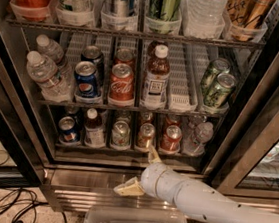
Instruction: Pick 7up can from bottom shelf of fridge
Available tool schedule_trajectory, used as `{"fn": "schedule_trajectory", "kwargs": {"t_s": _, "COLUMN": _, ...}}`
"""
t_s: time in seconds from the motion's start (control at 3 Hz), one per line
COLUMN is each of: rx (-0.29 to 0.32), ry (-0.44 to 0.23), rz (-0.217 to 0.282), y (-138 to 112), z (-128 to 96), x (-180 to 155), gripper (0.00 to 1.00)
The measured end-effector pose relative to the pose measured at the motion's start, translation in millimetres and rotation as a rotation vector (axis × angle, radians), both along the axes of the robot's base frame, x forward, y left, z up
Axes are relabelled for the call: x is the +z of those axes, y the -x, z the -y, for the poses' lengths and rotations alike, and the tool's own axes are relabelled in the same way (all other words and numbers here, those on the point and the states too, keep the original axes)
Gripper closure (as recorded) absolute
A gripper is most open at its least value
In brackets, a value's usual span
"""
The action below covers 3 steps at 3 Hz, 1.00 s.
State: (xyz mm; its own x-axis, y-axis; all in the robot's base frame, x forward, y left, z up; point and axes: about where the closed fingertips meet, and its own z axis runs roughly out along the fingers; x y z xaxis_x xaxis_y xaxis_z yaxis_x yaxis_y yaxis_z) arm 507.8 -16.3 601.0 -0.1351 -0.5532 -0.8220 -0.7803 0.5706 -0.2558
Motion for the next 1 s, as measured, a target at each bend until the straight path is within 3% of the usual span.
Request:
{"fn": "schedule_trajectory", "kwargs": {"t_s": 0.67, "rx": -0.003, "ry": -0.011, "rz": 0.008, "y": -2, "z": -5, "x": 0, "gripper": 0.0}}
{"fn": "schedule_trajectory", "kwargs": {"t_s": 1.0, "rx": -0.003, "ry": -0.054, "rz": 0.022, "y": 11, "z": -34, "x": -22, "gripper": 0.0}}
